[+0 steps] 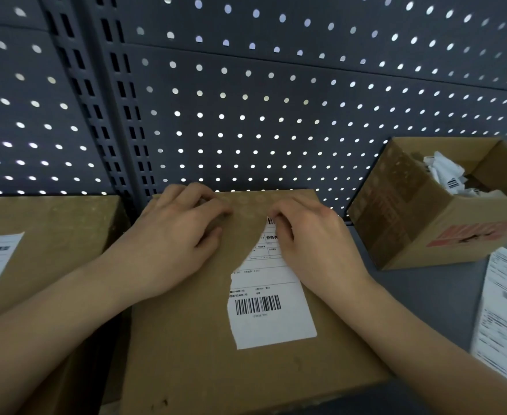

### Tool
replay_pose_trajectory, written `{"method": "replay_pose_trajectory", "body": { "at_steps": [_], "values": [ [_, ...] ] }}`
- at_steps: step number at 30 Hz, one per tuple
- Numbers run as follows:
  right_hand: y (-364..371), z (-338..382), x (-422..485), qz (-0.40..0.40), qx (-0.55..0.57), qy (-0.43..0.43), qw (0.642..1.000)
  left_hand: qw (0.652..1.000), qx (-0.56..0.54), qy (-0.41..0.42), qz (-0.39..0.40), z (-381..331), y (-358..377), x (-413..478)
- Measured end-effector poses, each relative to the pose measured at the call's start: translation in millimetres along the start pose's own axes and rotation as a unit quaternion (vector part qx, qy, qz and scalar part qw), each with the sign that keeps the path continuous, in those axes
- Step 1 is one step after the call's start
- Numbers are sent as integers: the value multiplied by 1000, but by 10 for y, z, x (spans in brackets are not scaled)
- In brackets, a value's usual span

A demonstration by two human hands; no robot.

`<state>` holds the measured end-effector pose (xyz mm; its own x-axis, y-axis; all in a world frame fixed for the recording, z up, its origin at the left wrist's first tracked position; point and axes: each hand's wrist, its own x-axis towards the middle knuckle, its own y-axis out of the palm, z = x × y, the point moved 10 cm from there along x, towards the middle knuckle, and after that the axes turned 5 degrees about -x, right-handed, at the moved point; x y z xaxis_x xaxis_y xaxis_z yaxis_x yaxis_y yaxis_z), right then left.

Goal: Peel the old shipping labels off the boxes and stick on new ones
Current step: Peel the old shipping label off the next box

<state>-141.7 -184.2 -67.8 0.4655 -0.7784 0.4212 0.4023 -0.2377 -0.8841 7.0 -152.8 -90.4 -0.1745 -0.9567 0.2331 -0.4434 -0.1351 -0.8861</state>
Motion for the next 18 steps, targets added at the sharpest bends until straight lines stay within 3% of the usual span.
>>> {"method": "replay_pose_trajectory", "body": {
  "at_steps": [7, 18],
  "values": [
    [38, -17, 37, -1, -18, -3, 1000, 1000, -11, -4, 1, 0, 0, -8],
    [-10, -34, 25, -11, 56, -13, 998, 999, -38, -24, 10, 49, 7, -7]
  ]
}}
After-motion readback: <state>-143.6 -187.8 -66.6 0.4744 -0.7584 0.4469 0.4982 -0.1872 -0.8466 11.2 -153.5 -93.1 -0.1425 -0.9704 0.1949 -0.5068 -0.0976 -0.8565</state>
